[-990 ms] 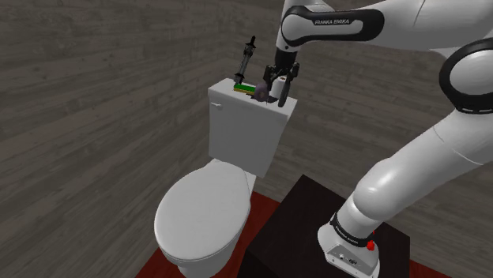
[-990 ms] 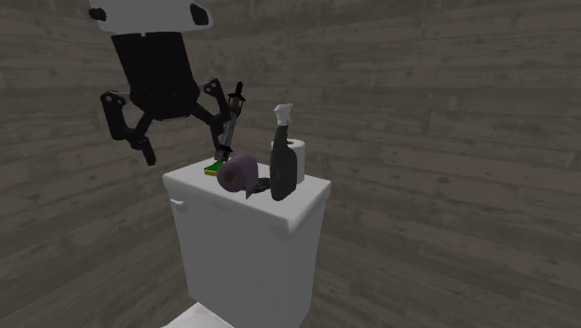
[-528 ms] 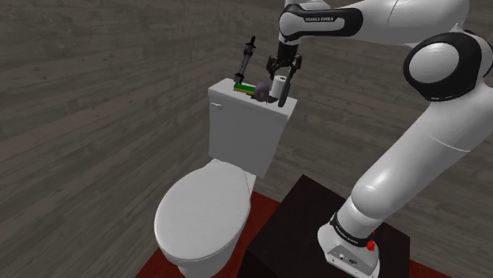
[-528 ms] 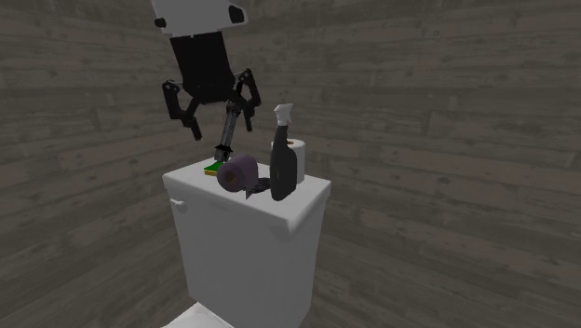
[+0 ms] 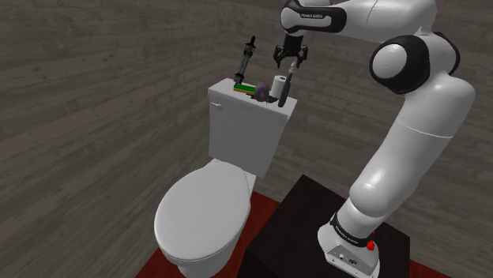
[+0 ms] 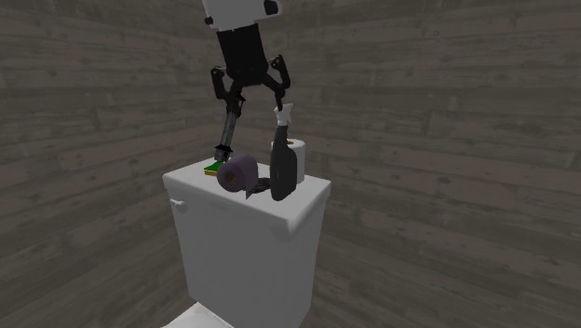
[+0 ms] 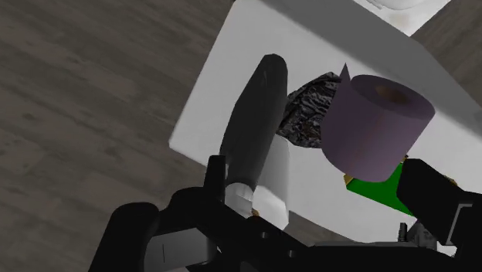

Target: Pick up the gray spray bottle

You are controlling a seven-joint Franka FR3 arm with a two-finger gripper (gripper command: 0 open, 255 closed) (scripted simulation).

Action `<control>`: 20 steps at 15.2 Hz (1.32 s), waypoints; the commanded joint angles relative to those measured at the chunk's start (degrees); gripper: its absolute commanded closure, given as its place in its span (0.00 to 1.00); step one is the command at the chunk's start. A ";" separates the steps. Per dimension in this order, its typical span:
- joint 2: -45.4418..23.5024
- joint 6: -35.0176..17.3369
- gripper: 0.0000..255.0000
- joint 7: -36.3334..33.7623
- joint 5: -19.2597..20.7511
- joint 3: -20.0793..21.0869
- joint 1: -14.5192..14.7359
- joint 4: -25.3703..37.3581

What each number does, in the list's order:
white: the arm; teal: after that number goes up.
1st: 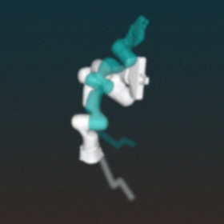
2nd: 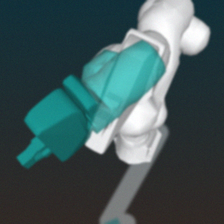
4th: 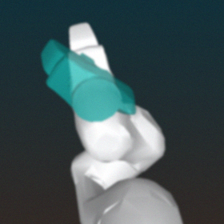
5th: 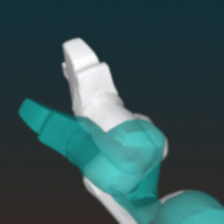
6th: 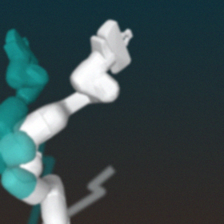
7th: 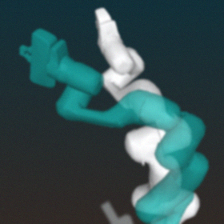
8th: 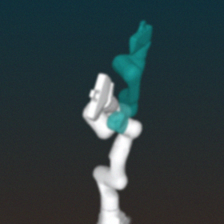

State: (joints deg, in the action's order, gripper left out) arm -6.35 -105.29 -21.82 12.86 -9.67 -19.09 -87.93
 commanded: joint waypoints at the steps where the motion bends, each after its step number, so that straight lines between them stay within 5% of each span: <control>1: -2.33 0.86 0.00 -1.29 0.20 -0.96 -0.90 4.06; 4: -6.18 2.12 0.00 -2.74 0.05 -2.40 -2.40 10.38; 13: -4.81 -4.00 0.00 -4.38 0.79 -2.40 -2.24 2.70; 14: -4.83 -4.02 1.00 -4.33 0.77 -2.41 -2.27 2.72; 20: -4.87 -4.05 1.00 -4.35 0.77 -2.41 -2.26 2.73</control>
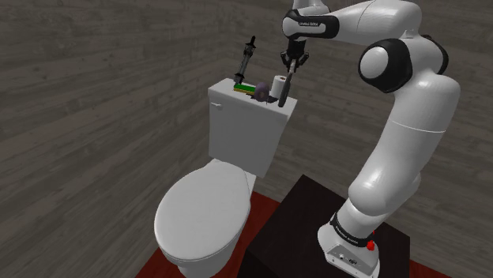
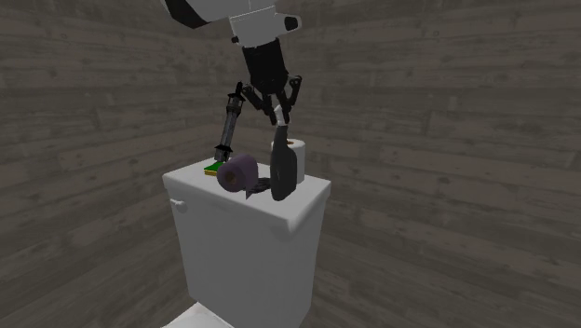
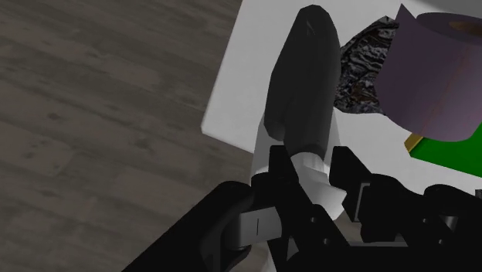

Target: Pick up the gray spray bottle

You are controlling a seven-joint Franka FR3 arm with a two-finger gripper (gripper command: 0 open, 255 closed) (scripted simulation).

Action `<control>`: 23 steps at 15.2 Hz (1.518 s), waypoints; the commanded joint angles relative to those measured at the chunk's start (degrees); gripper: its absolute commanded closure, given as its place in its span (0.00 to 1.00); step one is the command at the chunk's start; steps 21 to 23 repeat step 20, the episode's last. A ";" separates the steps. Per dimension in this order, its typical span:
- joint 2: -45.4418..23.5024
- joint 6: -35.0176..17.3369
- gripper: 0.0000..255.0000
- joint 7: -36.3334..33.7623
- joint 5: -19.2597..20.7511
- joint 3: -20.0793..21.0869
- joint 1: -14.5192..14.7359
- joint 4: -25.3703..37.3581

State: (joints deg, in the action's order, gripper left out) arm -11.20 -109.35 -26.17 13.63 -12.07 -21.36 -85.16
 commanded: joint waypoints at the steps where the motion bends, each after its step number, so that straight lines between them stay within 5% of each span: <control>1: -0.04 0.01 1.00 0.00 0.00 0.00 0.00 -0.03; 18: -3.93 12.85 1.00 3.41 -1.59 -0.08 -0.52 17.06; 23: -3.99 13.00 1.00 3.45 -1.61 -0.08 -0.53 17.28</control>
